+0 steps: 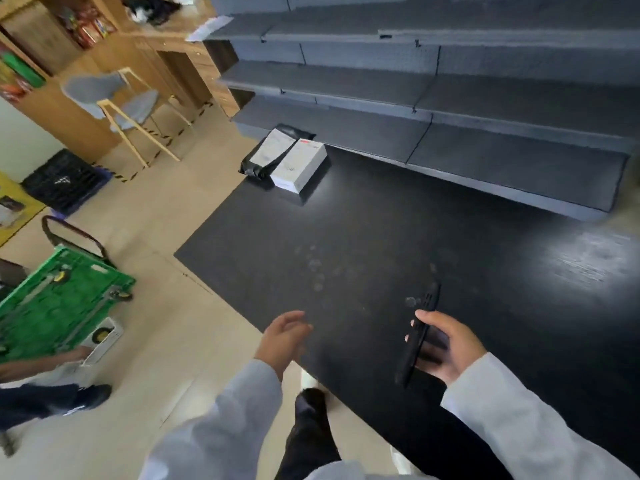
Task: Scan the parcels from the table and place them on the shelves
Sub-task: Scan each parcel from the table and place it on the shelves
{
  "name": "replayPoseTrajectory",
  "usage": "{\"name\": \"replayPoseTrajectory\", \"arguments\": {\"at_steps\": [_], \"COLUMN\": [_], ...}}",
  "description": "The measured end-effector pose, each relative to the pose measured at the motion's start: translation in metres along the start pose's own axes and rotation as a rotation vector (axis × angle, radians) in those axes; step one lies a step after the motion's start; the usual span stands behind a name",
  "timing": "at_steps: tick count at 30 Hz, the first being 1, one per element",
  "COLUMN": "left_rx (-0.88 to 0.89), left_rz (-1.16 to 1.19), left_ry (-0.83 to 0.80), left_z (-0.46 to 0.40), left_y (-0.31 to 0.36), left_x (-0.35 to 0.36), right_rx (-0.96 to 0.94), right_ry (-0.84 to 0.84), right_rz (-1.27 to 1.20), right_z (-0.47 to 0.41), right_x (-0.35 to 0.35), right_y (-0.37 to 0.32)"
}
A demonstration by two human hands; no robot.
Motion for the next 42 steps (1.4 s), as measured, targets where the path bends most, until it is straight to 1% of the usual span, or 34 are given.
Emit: {"name": "replayPoseTrajectory", "arguments": {"at_steps": [3, 6, 10, 13, 16, 18, 22, 25, 28, 30, 33, 37, 42], "left_rx": [0.044, 0.121, 0.216, 0.268, 0.356, 0.396, 0.457, 0.443, 0.405, 0.419, 0.463, 0.493, 0.582], "left_rz": [-0.118, -0.307, -0.447, -0.624, -0.823, -0.893, -1.019, -1.064, -1.151, -1.222, -1.257, -1.343, -1.473], "left_ry": [-0.011, -0.037, -0.047, -0.037, 0.037, 0.097, 0.168, 0.174, 0.135, 0.082, -0.028, -0.137, -0.316], "left_z": [-0.081, -0.162, -0.259, -0.32, -0.359, -0.378, -0.407, -0.414, -0.4, -0.378, -0.328, -0.235, -0.135], "left_y": [0.042, 0.097, 0.171, 0.215, 0.256, 0.276, 0.29, 0.295, 0.287, 0.265, 0.208, 0.117, 0.027], "left_x": [-0.003, 0.002, 0.015, 0.03, 0.044, 0.048, 0.053, 0.053, 0.051, 0.052, 0.058, 0.061, 0.073], "right_rx": [-0.041, -0.078, -0.086, -0.082, -0.088, -0.092, -0.097, -0.113, -0.107, -0.101, -0.092, -0.121, -0.095], "right_ry": [0.073, 0.148, 0.295, 0.422, 0.526, 0.561, 0.612, 0.643, 0.641, 0.625, 0.584, 0.525, 0.448], "right_rz": [-0.079, -0.11, -0.188, -0.272, -0.344, -0.362, -0.378, -0.401, -0.398, -0.405, -0.42, -0.426, -0.437], "right_z": [-0.011, -0.019, -0.024, -0.027, -0.028, -0.027, -0.02, -0.015, -0.015, -0.015, -0.013, -0.007, 0.006], "right_x": [0.011, 0.026, 0.048, 0.064, 0.076, 0.083, 0.089, 0.09, 0.091, 0.094, 0.095, 0.079, 0.047], "right_y": [-0.007, -0.009, -0.001, 0.008, 0.016, 0.019, 0.023, 0.024, 0.025, 0.023, 0.018, 0.012, 0.03]}}
Point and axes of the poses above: each hand's wrist, its own z-axis away from the middle knuckle, its own x-axis out of the palm, y = z × x, the point moved 10 cm from there along -z, towards the middle knuckle, and after that the axes turned 2 degrees about y, right-handed, at the moved point
